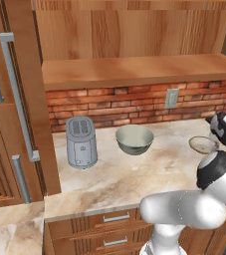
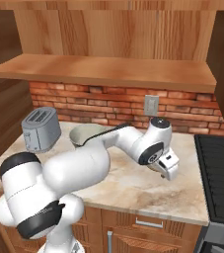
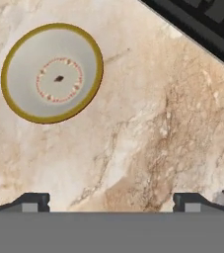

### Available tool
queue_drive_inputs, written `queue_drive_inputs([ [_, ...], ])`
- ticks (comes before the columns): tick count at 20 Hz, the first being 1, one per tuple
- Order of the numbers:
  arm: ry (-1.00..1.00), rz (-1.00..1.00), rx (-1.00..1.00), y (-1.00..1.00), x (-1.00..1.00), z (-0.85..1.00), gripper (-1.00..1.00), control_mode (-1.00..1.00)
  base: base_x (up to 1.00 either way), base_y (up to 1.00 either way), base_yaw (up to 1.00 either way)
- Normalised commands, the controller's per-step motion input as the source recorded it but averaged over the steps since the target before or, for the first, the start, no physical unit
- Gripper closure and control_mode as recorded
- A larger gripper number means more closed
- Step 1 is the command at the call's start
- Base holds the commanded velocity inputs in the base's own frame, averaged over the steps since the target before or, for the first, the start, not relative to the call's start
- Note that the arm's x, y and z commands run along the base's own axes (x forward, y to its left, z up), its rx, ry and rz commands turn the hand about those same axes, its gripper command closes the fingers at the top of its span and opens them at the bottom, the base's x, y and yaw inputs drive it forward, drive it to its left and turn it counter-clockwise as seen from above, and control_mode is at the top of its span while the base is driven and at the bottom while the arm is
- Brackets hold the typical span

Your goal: Pick up the bowls on the counter and stack them on top of one another in the open cabinet. Place the smaller bowl on top of the larger bowl.

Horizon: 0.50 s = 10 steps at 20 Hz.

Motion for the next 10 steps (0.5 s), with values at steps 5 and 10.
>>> queue_drive_inputs([
  [5, 0.00, -0.06, 0.08, -0.20, 0.36, -0.05, -1.00, -1.00, 0.00, 0.00, 0.00],
  [10, -0.06, 0.00, 0.00, 0.03, 0.42, -0.02, -1.00, -1.00, 0.00, 0.00, 0.00],
])
